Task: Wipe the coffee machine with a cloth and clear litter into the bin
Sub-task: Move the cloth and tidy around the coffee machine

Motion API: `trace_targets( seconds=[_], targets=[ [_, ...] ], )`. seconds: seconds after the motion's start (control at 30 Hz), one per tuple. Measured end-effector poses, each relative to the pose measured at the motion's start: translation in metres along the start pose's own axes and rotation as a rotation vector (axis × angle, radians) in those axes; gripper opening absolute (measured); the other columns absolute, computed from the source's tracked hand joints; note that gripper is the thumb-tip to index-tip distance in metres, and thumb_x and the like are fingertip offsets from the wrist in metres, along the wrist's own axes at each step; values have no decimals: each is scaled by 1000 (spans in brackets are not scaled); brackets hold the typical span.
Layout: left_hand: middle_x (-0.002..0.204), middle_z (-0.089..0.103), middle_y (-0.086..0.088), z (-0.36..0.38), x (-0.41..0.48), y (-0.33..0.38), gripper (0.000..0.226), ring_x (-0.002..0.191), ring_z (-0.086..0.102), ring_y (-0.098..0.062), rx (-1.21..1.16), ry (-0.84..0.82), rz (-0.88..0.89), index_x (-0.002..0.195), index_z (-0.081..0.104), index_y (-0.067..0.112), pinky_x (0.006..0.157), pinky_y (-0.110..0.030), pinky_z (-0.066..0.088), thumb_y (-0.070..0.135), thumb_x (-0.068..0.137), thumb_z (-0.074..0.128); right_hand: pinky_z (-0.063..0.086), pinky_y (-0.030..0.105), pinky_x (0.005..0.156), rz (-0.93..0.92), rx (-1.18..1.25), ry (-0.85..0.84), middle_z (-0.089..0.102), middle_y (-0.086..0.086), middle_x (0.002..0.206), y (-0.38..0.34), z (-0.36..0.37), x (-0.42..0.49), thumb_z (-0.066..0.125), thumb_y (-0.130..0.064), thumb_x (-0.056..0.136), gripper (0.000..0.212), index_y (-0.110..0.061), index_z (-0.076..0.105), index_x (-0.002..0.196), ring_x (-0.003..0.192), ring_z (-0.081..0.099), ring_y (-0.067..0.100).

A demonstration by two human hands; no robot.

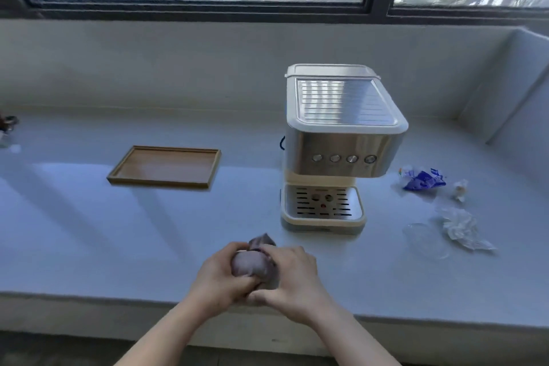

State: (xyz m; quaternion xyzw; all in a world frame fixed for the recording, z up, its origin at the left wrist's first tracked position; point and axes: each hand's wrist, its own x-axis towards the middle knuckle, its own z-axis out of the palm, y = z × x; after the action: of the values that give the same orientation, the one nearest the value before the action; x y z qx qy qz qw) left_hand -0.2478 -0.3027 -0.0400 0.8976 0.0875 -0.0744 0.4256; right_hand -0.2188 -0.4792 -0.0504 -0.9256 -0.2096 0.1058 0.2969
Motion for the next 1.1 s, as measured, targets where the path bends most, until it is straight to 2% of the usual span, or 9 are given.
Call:
trace_targets(
  seconds=[0.1, 0.2, 0.3, 0.43, 0.53, 0.67, 0.8, 0.97, 1.1],
  targets=[
    [92, 72, 10, -26, 0, -12, 56, 82, 67, 2, -205, 37, -52, 111, 64, 33, 66, -18, 55, 26, 60, 88, 47, 26, 89, -2, 231, 23, 48, -10, 112, -24, 8, 16, 75, -54, 61, 70, -39, 52, 126, 103, 52, 4],
    [95, 74, 11, -59, 0, -23, 59, 87, 69, -4, -323, 56, -66, 108, 65, 36, 73, -27, 58, 31, 53, 84, 52, 29, 86, -21, 338, 116, 52, -11, 115, -56, 17, 33, 75, -30, 68, 58, -35, 56, 123, 103, 54, 0],
    [105, 70, 10, -92, 6, -33, 64, 98, 66, -5, -269, 63, -27, 110, 63, 38, 85, -31, 56, 30, 49, 80, 53, 33, 84, -35, 320, 156, 59, -10, 117, -86, 24, 52, 66, -20, 70, 54, -31, 56, 122, 106, 57, 6],
    [110, 58, 12, -126, 24, -45, 63, 100, 58, 0, -66, 81, 149, 119, 62, 29, 83, -23, 48, 35, 59, 82, 50, 29, 86, -45, 260, 162, 59, -6, 120, -111, 31, 80, 66, -9, 71, 55, -24, 55, 124, 107, 58, 14],
    [112, 54, 9, -144, 37, -55, 62, 96, 58, -6, 52, 84, 214, 125, 59, 25, 82, -26, 49, 31, 69, 85, 47, 26, 85, -46, 187, 142, 57, -2, 120, -126, 35, 100, 64, -7, 73, 55, -23, 53, 125, 105, 58, 17],
    [116, 53, 6, -157, 48, -69, 63, 97, 59, -16, 154, 70, 226, 128, 56, 24, 81, -32, 49, 37, 73, 83, 47, 35, 79, -85, 31, 82, 56, 4, 118, -136, 40, 123, 62, -8, 73, 52, -17, 52, 123, 99, 58, 28],
    [116, 53, 1, -159, 59, -85, 58, 99, 60, -25, 301, 31, 246, 131, 54, 20, 77, -35, 48, 28, 77, 73, 46, 42, 78, -113, -151, 30, 55, 10, 118, -142, 54, 138, 57, -7, 79, 47, -10, 50, 126, 101, 55, 34],
    [114, 52, -3, -154, 73, -91, 50, 96, 57, -27, 421, -8, 199, 127, 54, 17, 75, -38, 47, 31, 81, 69, 38, 38, 70, -48, -251, -39, 53, 11, 109, -145, 65, 156, 55, -6, 82, 27, -9, 51, 108, 96, 54, 33],
    [114, 52, -2, -148, 78, -97, 48, 100, 55, -25, 478, -53, 170, 125, 53, 20, 73, -36, 45, 38, 82, 66, 40, 39, 77, -10, -276, -87, 54, 13, 113, -142, 72, 160, 55, -4, 83, 25, -7, 53, 107, 99, 53, 33]
  ],
)
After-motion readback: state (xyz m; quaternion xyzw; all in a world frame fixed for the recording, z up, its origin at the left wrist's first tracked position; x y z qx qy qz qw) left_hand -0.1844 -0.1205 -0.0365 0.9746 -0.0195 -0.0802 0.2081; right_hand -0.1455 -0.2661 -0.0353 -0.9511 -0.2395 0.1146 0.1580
